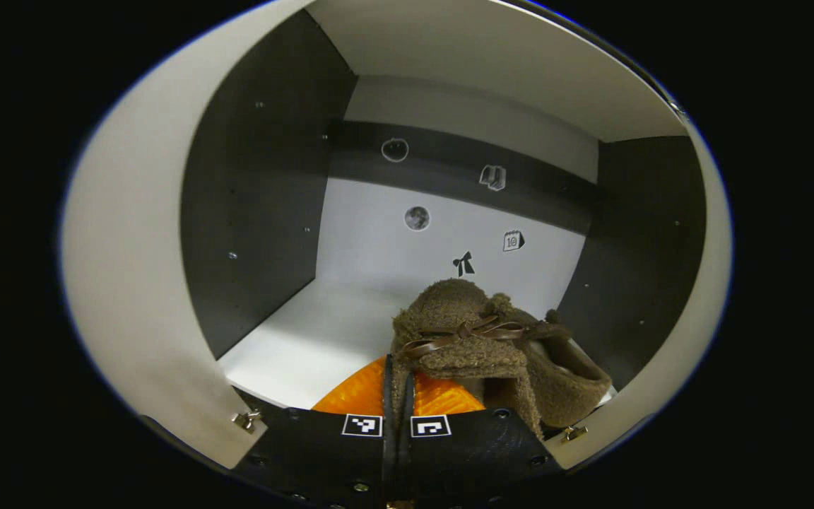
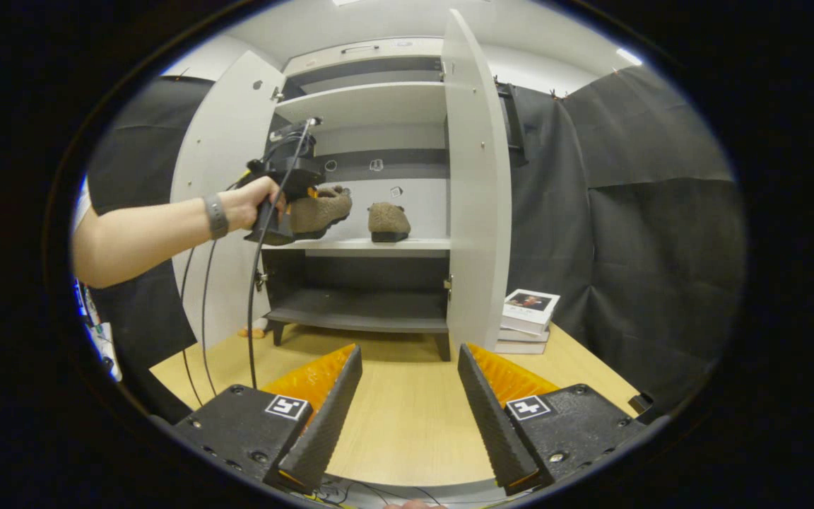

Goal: Grab one shoe with the right hand and put it into the shoe cabinet, grab the other shoe with the left hand and put it into the shoe cabinet; then close the right door with the right hand and the left door with the left hand.

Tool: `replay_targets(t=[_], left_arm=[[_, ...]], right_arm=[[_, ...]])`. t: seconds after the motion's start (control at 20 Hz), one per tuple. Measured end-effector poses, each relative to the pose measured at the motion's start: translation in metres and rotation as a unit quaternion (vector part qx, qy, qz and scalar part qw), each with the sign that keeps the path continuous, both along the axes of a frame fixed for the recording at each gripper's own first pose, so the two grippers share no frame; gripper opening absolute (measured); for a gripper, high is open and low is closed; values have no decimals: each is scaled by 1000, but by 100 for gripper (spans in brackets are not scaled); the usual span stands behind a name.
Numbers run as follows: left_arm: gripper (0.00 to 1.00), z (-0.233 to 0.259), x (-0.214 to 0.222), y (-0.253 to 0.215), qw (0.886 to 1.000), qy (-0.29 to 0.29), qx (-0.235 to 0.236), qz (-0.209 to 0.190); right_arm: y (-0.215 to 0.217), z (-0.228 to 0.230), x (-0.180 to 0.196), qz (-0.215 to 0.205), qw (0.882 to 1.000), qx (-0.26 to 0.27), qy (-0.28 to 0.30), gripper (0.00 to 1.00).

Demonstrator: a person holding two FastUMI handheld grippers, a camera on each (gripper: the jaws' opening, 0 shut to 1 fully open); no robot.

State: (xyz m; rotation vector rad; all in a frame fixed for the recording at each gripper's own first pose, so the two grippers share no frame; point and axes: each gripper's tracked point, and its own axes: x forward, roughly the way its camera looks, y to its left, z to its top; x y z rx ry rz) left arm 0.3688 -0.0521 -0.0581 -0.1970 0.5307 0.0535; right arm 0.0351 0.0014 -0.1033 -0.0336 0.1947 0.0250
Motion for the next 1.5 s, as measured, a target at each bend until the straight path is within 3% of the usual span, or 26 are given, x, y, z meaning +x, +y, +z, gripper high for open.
replay_targets(t=[0.15, 0.5, 0.55, 0.6, 0.65, 0.7, 0.85, 0.9, 1.25, 1.5], left_arm=[[1, -24, 19, 5, 999, 45, -4, 20], [2, -37, 37, 12, 996, 74, -21, 41], [15, -38, 38, 11, 996, 78, -19, 31], [6, -40, 37, 8, 996, 81, -16, 20], [27, -41, 37, 11, 996, 88, -6, 18], [21, -40, 35, 17, 995, 93, 14, 27], [51, -38, 34, 30, 993, 93, 57, 37], [67, -35, 33, 29, 994, 89, 56, 34], [88, 16, 15, 14, 1000, -4, -7, 12], [94, 87, -17, 11, 993, -118, -7, -11]], right_arm=[[-6, 0, 1, -7, 1000, -2, 0, 88], [-12, -11, 7, -16, 1000, 4, 17, 88], [-10, -11, 8, -14, 1000, 4, 18, 88], [-9, -12, 9, -11, 1000, 6, 19, 88], [-7, -13, 10, -8, 1000, 7, 20, 88], [-5, -13, 10, -5, 1000, 6, 21, 87], [1, -14, 11, 3, 1000, 6, 20, 88], [2, -15, 11, 5, 1000, 6, 20, 88], [8, -18, 10, 15, 999, 15, 24, 88], [13, -19, 6, 22, 999, 15, 23, 88]])
